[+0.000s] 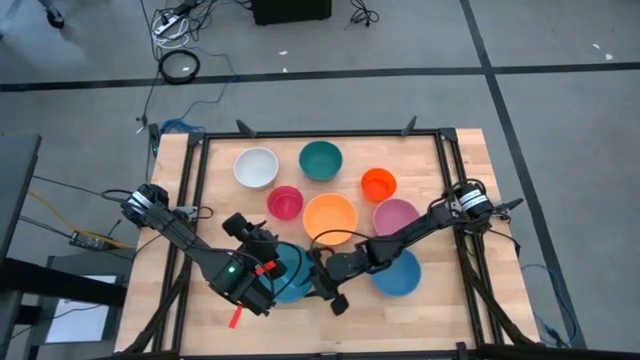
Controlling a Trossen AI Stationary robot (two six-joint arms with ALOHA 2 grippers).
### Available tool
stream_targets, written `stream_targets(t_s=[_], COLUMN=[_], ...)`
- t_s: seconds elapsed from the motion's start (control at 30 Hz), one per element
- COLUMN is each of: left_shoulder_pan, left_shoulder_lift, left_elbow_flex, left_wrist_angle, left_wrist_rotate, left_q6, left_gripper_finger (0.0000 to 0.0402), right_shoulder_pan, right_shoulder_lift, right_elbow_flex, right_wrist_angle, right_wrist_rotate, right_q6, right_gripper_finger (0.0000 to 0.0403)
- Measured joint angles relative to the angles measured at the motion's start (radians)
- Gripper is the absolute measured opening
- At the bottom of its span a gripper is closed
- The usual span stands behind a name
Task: Nest bowls inside each other
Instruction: Stack the light blue bowl on top of the the light green bowl
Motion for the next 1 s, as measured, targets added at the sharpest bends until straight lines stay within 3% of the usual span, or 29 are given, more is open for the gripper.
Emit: stream_targets(t_s=[0.5,1.0], left_shoulder_pan=[0.0,0.0], left_shoulder_lift=[0.0,0.0], left_elbow_flex=[0.0,0.0], left_wrist_angle=[0.0,0.0], left_wrist_rotate=[0.003,0.003], left_q6=[0.0,0.0], left_gripper_finger=[0.0229,0.0229], right_shoulder_pan=[0.008,0.021], right_shoulder_lift=[-0.004,-0.005], right_elbow_flex=[0.002,0.146], right_wrist_angle=[-0.036,-0.283], right_wrist_rotate=[0.04,0.086], right_q6=[-0.075,-0.13], right_gripper_finger=[0.0007,0.0003])
